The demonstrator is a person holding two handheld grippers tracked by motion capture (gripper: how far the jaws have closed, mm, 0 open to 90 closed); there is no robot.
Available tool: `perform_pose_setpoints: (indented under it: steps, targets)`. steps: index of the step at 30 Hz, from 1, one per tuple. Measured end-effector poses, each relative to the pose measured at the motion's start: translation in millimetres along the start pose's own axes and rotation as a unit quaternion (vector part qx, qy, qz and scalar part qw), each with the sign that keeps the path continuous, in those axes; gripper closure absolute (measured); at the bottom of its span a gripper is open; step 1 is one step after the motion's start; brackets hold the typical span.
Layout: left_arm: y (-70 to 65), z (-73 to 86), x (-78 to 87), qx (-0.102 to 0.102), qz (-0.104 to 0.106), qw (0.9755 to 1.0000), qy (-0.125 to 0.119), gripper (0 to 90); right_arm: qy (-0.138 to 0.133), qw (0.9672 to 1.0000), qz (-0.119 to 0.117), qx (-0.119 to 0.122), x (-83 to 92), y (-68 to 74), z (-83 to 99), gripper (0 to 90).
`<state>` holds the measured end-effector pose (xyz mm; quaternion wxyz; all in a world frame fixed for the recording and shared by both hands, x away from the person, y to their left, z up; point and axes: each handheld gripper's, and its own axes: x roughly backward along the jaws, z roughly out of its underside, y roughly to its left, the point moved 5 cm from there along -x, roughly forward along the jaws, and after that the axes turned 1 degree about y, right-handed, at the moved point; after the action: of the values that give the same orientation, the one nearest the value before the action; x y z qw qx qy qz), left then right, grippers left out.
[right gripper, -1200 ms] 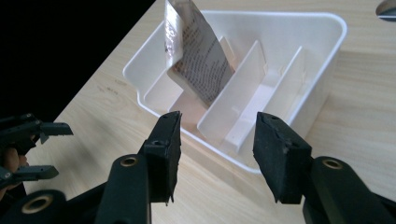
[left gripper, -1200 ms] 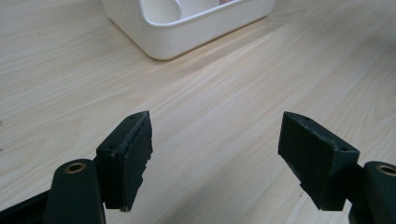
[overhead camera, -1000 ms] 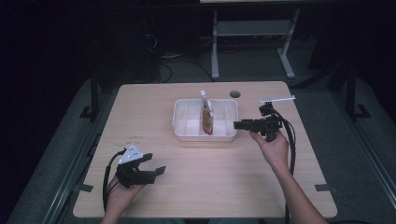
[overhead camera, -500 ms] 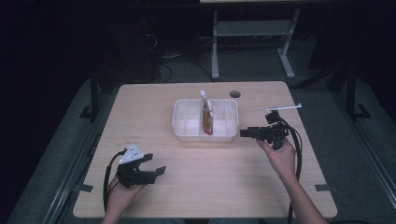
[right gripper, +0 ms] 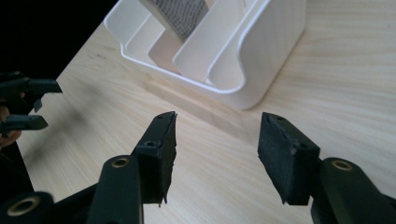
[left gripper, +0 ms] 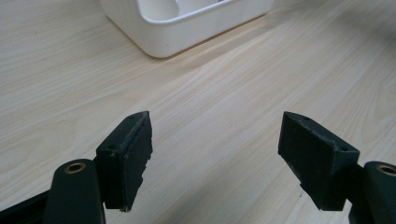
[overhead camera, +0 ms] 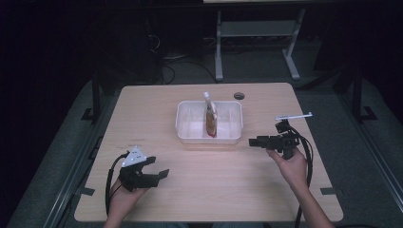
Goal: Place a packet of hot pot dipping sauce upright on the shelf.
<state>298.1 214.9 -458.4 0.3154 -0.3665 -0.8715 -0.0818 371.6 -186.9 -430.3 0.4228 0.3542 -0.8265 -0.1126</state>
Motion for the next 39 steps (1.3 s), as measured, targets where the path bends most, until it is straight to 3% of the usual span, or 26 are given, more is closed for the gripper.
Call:
perform_pose_setpoints:
  steps: [39]
  targets:
    - [-3.3,-0.1,-2.5,0.001,0.008,1.0000,0.001,25.3,0.011,0.9998,0.007,-0.013,21.1,-28.4,60.0,42.1]
